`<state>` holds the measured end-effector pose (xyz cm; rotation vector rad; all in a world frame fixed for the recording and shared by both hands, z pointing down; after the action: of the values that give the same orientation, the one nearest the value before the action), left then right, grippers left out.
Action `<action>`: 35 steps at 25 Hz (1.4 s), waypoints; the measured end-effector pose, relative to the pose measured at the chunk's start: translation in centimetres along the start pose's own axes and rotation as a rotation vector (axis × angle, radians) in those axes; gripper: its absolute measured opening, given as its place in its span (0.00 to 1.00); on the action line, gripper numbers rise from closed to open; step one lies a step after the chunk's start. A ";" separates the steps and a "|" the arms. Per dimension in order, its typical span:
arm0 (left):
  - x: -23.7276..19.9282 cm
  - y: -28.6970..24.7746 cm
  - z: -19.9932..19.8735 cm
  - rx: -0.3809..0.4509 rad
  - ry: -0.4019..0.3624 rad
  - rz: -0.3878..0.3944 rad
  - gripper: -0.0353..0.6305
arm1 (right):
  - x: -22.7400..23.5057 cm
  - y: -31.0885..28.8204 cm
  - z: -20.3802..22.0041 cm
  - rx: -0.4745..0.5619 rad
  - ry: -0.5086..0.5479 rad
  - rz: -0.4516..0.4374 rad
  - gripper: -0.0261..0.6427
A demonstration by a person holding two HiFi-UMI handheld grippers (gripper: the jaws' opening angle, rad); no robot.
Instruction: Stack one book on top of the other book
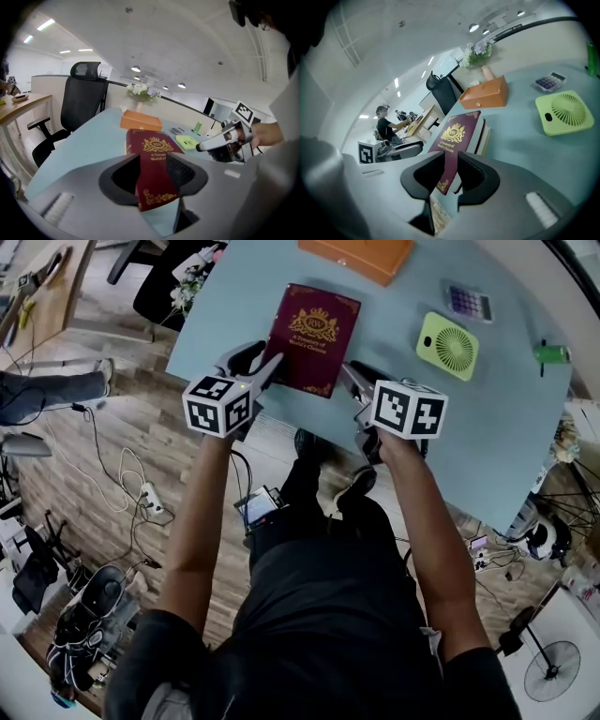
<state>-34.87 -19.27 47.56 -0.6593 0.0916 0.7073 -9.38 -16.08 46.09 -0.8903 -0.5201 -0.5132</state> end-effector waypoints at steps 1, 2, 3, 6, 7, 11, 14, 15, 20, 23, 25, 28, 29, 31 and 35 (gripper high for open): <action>0.4 0.4 -0.4 0.011 -0.004 0.002 0.39 | -0.4 0.7 -0.5 0.014 0.018 -0.010 0.14; 0.9 0.9 -0.9 0.023 -0.010 0.004 0.39 | -0.8 1.5 -1.0 0.031 0.038 -0.020 0.14; 1.4 1.4 -1.4 0.036 -0.016 0.007 0.39 | -1.3 2.3 -1.4 0.047 0.058 -0.030 0.14; 3.2 2.9 -3.1 0.076 -0.043 0.020 0.39 | -2.6 4.8 -2.6 0.093 0.110 -0.064 0.14; 3.8 3.4 -3.7 0.090 -0.055 0.024 0.39 | -3.0 5.7 -3.0 0.110 0.128 -0.075 0.14; 6.7 5.3 -6.1 0.141 -0.107 0.051 0.39 | -4.6 9.6 -4.3 0.179 0.196 -0.111 0.14; 9.1 6.9 -7.5 0.177 -0.142 0.073 0.39 | -5.6 13.1 -5.0 0.230 0.237 -0.136 0.14; 10.0 7.4 -8.0 0.190 -0.154 0.081 0.39 | -5.9 14.4 -5.2 0.248 0.253 -0.142 0.14; 14.3 9.8 -10.4 0.251 -0.226 0.120 0.39 | -7.1 21.2 -6.0 0.339 0.360 -0.149 0.14; 17.0 11.2 -11.8 0.282 -0.264 0.138 0.39 | -7.9 25.4 -6.3 0.373 0.437 -0.115 0.14; 18.7 12.0 -12.5 0.307 -0.284 0.153 0.39 | -8.4 28.3 -6.3 0.405 0.463 -0.091 0.14; 20.8 13.1 -13.0 0.332 -0.305 0.172 0.39 | -8.8 31.8 -5.9 0.458 0.485 -0.066 0.13; 21.3 13.5 -13.1 0.335 -0.313 0.172 0.39 | -8.9 32.6 -5.7 0.472 0.490 -0.066 0.13; 22.5 14.2 -13.1 0.337 -0.329 0.175 0.39 | -9.0 34.2 -5.2 0.496 0.495 -0.069 0.13; 25.4 13.7 -13.5 0.351 -0.359 0.211 0.39 | -8.5 38.4 -4.4 0.551 0.509 -0.035 0.13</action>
<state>-22.19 -4.86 22.10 -0.1809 -0.0471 0.9761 8.59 2.22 16.00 -0.2065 -0.1884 -0.5672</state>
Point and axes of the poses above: the fingertips, and each gripper's own axes: y backward along the fingers, x to its right, z out of its underside, the point moved 9 cm from there along y, backward along the fingers, and after that the axes turned 1 degree about -x, right-handed, at the moved point
